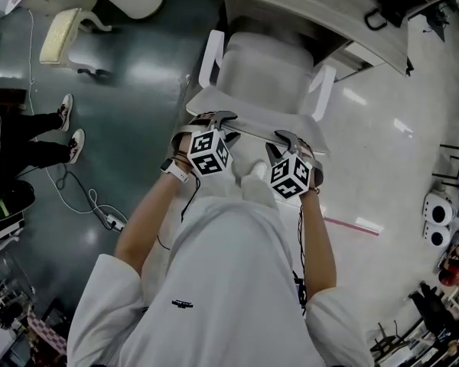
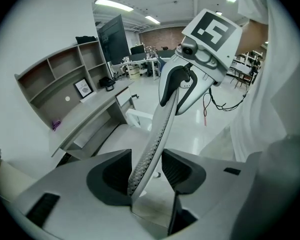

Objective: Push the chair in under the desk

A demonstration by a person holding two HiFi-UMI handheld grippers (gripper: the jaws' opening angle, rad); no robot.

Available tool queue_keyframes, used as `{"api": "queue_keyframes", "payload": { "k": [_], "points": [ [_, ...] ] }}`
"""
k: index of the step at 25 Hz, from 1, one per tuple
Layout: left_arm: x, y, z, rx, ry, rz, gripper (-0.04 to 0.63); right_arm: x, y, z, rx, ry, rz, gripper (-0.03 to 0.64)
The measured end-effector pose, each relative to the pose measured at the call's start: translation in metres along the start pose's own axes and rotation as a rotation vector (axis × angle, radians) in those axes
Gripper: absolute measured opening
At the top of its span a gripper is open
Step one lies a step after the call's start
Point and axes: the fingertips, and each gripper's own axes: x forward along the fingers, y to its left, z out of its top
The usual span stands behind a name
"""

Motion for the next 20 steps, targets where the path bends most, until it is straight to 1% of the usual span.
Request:
{"api": "queue_keyframes", "payload": {
  "k": [5, 9, 20],
  "points": [
    [0.007, 0.025, 0.004, 0.016, -0.007, 0.017, 0.189, 0.01, -0.021, 0.009, 0.017, 0.001, 0.0, 0.146],
    [0.015, 0.047, 0.009, 0.021, -0.013, 0.037, 0.198, 0.019, -0.041, 0.015, 0.041, 0.001, -0.017, 0.152],
    [0.034, 0.1, 0.021, 0.055, -0.019, 0.047, 0.201, 0.039, -0.088, 0.032, 0.054, -0.004, -0.04, 0.152]
  ]
}}
